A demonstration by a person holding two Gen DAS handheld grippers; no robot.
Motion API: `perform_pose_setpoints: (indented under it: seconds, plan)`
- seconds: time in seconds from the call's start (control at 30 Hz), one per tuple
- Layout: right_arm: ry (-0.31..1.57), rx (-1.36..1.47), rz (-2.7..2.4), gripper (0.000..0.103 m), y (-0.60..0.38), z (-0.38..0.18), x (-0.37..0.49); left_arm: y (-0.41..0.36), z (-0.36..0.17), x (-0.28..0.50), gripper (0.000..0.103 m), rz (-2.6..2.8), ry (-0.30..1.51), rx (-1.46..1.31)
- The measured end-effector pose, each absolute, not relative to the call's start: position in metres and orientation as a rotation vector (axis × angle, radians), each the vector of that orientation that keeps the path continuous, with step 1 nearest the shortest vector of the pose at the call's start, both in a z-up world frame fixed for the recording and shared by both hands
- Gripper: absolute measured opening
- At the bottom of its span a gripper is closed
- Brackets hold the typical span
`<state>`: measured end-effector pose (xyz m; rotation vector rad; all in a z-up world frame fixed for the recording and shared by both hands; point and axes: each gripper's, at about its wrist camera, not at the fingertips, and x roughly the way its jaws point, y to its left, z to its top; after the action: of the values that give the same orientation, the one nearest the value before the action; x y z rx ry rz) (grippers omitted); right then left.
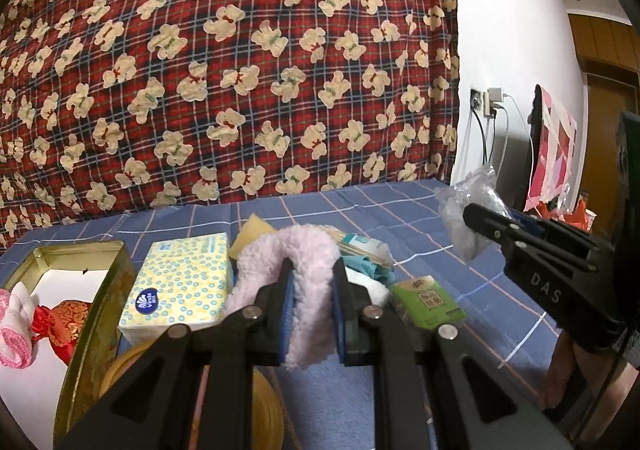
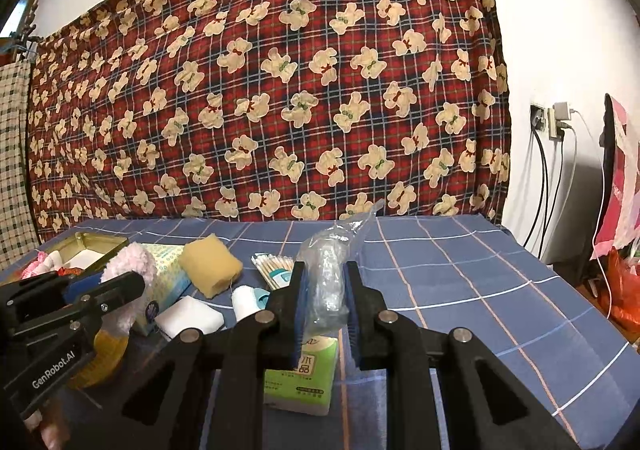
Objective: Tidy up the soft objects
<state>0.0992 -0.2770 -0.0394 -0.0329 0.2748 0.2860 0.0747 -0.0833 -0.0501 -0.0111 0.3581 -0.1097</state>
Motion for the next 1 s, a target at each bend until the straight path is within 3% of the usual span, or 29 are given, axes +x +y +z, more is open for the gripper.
perform_pose_setpoints:
  seconds: [1.0]
  plan:
    - [0.254,-0.045,0.387,0.02,-0.237,-0.04,0.089,-0.052,-0.047,0.063,0.014,-0.005,0.299,-0.043]
